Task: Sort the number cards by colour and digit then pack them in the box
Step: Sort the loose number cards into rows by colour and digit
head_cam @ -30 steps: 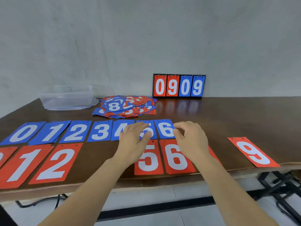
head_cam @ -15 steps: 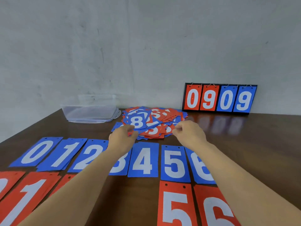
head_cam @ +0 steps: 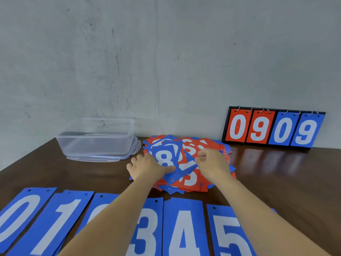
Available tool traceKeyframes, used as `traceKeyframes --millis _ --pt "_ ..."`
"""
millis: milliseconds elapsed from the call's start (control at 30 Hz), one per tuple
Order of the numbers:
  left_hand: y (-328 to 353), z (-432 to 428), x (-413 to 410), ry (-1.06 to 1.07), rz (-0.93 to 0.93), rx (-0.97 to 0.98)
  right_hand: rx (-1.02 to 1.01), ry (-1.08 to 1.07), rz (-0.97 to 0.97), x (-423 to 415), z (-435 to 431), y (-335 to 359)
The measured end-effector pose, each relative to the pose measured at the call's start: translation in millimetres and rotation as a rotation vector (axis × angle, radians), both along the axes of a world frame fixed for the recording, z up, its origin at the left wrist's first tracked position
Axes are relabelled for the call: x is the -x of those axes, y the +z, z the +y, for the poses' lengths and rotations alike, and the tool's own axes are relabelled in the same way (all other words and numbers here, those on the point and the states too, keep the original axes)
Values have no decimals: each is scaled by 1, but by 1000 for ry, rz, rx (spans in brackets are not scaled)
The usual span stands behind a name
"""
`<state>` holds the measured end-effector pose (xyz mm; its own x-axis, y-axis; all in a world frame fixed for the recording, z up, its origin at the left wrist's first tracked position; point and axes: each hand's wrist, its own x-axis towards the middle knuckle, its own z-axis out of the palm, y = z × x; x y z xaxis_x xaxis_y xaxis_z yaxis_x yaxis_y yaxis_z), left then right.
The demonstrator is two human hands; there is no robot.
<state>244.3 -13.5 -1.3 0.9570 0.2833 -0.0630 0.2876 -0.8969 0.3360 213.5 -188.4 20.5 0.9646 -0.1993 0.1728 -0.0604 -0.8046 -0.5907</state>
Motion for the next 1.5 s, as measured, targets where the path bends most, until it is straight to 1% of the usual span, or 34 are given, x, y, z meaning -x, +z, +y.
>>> traceKeyframes --millis 100,233,300,367,433,500,600,667,733,867,900,1000,1033,1100,1133,1167,1200,1233,1267,1300,1367,1433,1500 --pt "-6 6 -15 2 4 123 -12 3 -9 -13 9 -7" --pt "-15 28 -30 -31 -123 416 -11 6 -15 -24 19 -12" --pt "-18 38 -34 -55 -153 601 -32 15 -22 -29 24 -14" --pt "-17 46 -34 -78 -164 787 -85 30 -23 -33 31 -15" --pt "-13 50 -29 -101 -174 881 -202 24 -18 -40 37 -16" --pt "-9 52 -23 -132 -194 914 -361 17 29 -46 42 -16" --pt "-7 52 -16 -175 -198 968 -635 -24 148 -52 49 -13" --pt "-8 52 -14 -204 -210 987 -732 -44 210 -54 50 -12" --pt "-7 51 -11 -238 -228 973 -737 -58 228 -53 54 -9" --pt "-8 50 -6 -294 -227 935 -639 -51 238 -54 59 -11" --pt "-8 51 -6 -309 -225 931 -641 -39 242 -55 60 -12" --pt "-8 53 -2 -326 -177 946 -746 -56 260 -56 62 -10" --pt "-9 54 -2 -322 -169 951 -754 -62 266 -58 62 -11" --pt "-9 53 -1 -315 -158 958 -698 -22 246 -57 65 -12" --pt "-8 53 -1 -298 -156 959 -586 0 225 -56 66 -15" --pt "-8 52 -2 -257 -166 953 -398 12 216 -53 66 -18" --pt "-9 54 -3 -190 -195 917 -164 -2 217 -49 64 -22" --pt "-10 56 -5 -114 -239 844 33 -20 211 -45 62 -24" --pt "-10 60 -7 -46 -282 761 135 -37 207 -41 61 -25" --pt "-11 65 -9 1 -312 704 157 -48 213 -39 59 -25" --pt "-10 72 -9 32 -325 671 99 -58 237 -36 54 -22" --pt "-8 75 -8 27 -311 679 22 -61 264 -37 46 -18" --pt "-8 76 -8 20 -275 734 10 -77 277 -36 37 -16"
